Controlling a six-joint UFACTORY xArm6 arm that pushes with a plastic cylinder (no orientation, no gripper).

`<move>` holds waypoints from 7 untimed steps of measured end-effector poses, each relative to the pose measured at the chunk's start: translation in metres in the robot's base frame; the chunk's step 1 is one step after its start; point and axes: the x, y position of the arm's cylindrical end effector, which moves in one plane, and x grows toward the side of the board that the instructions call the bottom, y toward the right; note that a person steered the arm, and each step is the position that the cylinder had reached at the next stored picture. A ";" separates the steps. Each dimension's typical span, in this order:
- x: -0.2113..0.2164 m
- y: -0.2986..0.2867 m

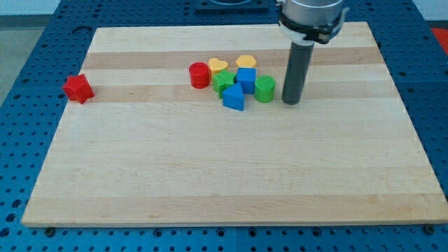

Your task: Move your arm closer to yellow hexagon

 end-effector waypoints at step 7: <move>-0.109 0.012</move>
